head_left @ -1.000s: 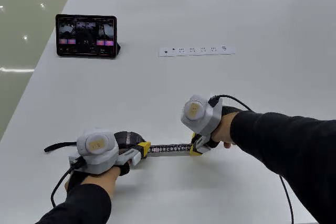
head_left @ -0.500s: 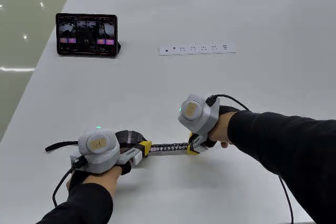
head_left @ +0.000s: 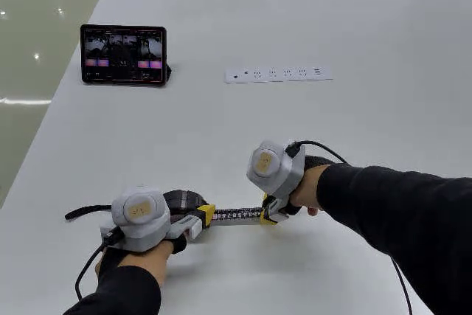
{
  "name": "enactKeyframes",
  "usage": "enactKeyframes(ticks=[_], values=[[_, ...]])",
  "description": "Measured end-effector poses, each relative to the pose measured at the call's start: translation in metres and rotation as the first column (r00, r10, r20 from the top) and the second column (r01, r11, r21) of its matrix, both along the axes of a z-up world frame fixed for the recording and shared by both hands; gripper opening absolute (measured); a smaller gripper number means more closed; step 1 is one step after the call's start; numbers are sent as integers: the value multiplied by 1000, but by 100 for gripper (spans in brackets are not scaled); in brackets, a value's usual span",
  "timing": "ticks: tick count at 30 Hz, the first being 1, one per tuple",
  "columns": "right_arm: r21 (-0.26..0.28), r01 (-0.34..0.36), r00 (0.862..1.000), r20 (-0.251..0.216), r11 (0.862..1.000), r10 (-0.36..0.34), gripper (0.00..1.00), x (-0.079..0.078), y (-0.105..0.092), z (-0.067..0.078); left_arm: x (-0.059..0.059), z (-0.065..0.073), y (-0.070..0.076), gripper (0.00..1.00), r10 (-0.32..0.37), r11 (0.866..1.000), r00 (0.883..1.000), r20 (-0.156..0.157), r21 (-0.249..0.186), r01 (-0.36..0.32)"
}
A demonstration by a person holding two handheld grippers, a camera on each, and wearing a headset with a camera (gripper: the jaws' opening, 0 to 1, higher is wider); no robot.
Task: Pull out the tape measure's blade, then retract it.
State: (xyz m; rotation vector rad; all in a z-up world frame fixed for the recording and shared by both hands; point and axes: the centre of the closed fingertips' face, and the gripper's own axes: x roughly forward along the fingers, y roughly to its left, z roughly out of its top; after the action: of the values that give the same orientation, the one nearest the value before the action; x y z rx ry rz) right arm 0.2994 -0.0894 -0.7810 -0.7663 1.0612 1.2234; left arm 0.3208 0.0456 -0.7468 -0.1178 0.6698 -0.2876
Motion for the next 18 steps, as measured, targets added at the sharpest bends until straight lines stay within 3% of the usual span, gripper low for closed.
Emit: enactKeyframes(ticks=[18], values=[[1, -4, 1000, 4, 1000, 4, 11, 0, 13, 1, 0, 0, 0, 60, 2, 1000, 1000, -4, -17, -2]])
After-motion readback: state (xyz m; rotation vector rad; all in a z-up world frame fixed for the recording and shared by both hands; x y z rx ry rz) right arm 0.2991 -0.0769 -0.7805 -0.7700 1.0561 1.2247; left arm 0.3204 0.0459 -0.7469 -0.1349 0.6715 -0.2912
